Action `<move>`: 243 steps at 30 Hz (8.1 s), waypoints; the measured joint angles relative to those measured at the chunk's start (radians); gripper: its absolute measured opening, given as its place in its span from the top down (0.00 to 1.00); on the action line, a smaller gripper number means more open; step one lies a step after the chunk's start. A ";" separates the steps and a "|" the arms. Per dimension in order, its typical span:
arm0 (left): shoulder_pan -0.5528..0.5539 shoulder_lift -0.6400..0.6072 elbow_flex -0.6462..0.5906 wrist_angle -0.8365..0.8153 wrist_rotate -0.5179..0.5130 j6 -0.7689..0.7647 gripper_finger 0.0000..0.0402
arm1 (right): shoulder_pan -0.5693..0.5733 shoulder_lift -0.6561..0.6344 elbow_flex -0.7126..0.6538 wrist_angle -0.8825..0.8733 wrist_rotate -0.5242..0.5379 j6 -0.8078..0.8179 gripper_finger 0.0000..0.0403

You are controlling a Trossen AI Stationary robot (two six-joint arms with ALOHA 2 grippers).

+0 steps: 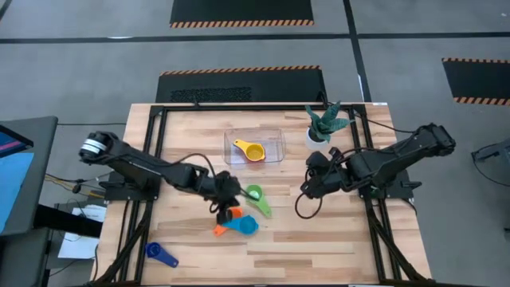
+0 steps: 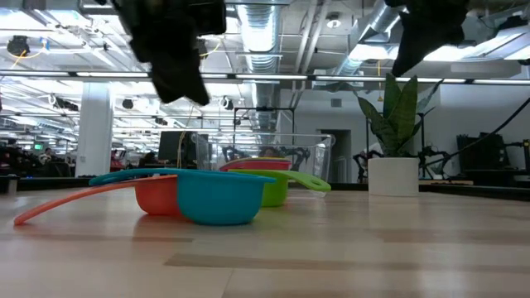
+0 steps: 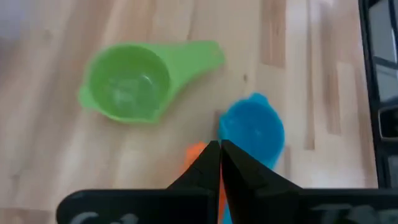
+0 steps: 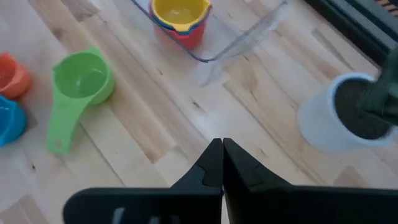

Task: Nest measuring cups in basket
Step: Move the measuring cups to the center of the table, then stack the green measuring cup on top of the yellow measuring cup in the transparent bin

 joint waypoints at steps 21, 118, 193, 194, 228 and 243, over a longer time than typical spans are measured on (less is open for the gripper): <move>-0.083 0.187 0.004 0.026 -0.050 -0.155 1.00 | -0.040 0.021 0.000 -0.003 -0.009 -0.095 0.99; 0.004 0.425 0.471 -0.515 -0.304 -0.849 0.77 | 0.023 0.021 0.000 -0.180 0.014 -0.026 0.95; 0.262 0.325 0.873 -0.730 -0.480 1.061 1.00 | 0.000 0.021 -0.001 -0.133 0.015 -0.049 0.96; 0.286 0.328 0.873 -0.742 -0.454 1.102 1.00 | 0.000 0.021 0.000 -0.132 0.014 -0.047 0.96; 0.499 0.563 0.809 -0.555 -0.082 1.758 0.99 | -0.001 0.021 0.000 -0.138 0.013 0.003 0.94; 0.496 0.593 0.808 -0.563 -0.101 1.760 0.93 | -0.001 0.021 0.000 -0.139 0.013 0.001 0.94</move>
